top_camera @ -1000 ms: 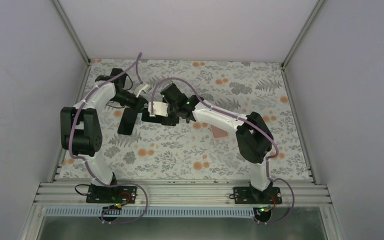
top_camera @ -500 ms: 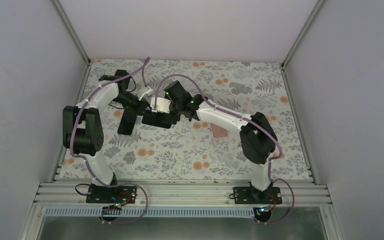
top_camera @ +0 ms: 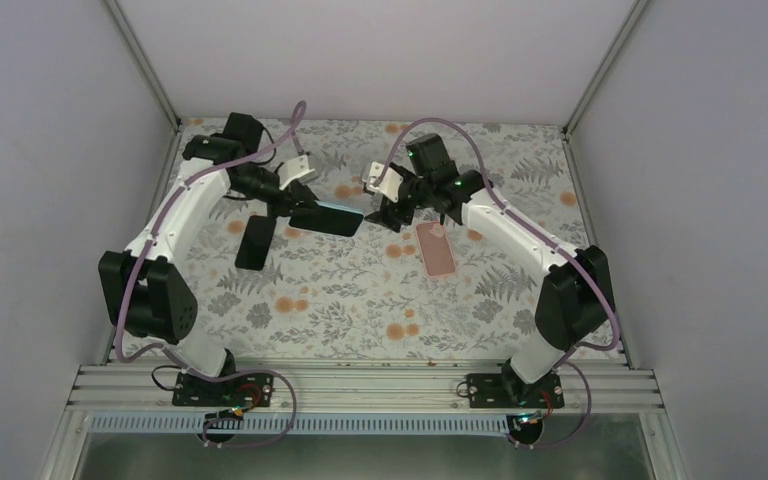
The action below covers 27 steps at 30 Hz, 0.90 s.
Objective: Take the phone out of the phone case
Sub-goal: Pick up the phone at the center of the board, then remove the phone case from the phone.
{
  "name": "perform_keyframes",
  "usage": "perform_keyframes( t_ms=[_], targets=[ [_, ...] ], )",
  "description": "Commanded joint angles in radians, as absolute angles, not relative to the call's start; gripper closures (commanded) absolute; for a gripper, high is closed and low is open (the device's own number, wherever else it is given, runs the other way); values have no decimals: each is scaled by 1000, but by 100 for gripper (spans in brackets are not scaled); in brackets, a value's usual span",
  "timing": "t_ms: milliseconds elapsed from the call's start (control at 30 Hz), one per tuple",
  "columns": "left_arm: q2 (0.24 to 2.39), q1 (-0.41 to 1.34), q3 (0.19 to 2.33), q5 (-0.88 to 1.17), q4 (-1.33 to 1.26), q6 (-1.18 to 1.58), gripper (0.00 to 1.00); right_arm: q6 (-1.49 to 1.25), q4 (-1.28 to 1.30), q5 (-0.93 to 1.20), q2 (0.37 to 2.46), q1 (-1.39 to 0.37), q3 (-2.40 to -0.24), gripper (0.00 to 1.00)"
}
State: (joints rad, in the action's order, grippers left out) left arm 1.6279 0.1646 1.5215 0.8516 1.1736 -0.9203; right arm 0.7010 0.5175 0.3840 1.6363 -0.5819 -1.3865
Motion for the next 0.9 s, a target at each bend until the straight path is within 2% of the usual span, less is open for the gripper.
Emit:
perform_keyframes(
  t_ms=[0, 867],
  targets=[
    [1592, 231, 1560, 929, 1178, -949, 98, 644, 502, 477, 1656, -592, -1409, 14],
    [1570, 265, 1560, 905, 1184, -943, 98, 678, 465, 495, 1656, -497, -1410, 18]
  ],
)
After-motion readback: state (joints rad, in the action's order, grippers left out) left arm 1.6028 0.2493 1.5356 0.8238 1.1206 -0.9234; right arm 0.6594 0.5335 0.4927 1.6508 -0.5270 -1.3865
